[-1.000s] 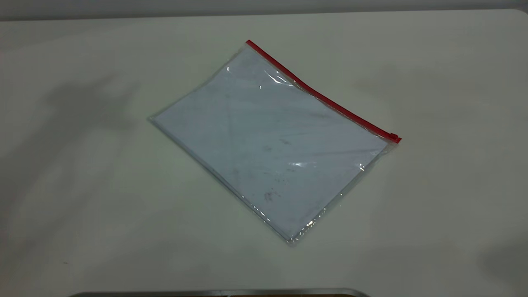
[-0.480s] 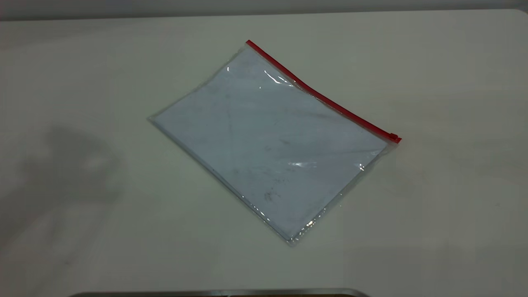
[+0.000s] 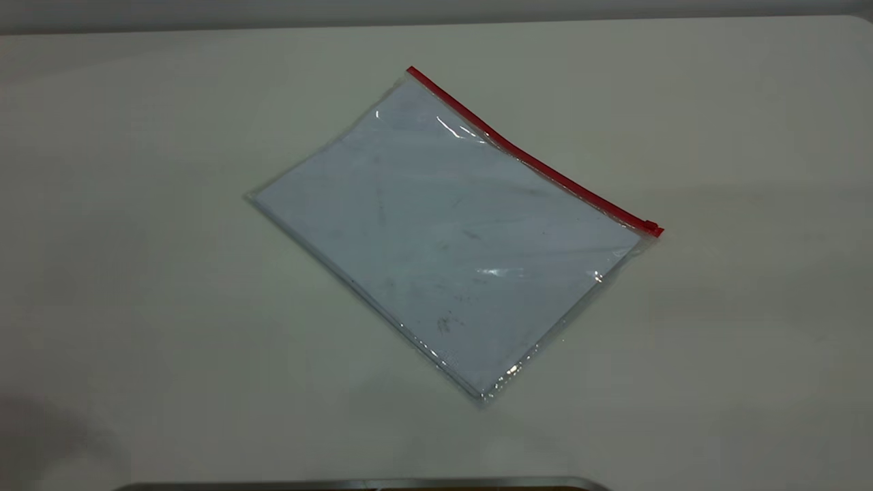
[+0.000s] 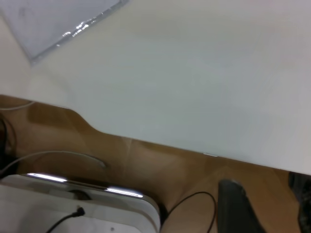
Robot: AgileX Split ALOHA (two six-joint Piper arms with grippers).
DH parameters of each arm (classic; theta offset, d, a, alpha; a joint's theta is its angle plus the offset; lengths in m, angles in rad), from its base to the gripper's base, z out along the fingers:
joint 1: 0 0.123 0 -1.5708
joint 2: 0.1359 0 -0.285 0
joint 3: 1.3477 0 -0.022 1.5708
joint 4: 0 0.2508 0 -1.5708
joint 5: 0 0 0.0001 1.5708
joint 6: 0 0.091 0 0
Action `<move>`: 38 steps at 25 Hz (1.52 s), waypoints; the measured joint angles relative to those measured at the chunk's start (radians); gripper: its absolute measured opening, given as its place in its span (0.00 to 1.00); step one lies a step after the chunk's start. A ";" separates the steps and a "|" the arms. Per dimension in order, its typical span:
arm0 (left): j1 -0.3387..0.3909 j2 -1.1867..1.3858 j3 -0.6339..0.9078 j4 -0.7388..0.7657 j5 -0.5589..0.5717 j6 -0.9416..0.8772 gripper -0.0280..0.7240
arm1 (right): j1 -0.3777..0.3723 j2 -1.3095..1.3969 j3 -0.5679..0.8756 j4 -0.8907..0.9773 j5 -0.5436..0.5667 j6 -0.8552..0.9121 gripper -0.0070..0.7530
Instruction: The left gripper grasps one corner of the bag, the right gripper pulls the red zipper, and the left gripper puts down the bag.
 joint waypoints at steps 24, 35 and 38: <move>0.000 -0.951 0.178 0.038 -0.021 -0.088 0.57 | -0.023 -0.231 0.000 0.019 -0.001 0.008 0.48; 0.101 -0.954 0.178 0.038 -0.021 -0.089 0.56 | -0.023 -0.501 0.000 0.024 0.021 0.008 0.48; 0.141 -0.954 0.178 0.038 -0.021 -0.089 0.56 | -0.023 -0.501 0.000 0.026 0.021 0.008 0.48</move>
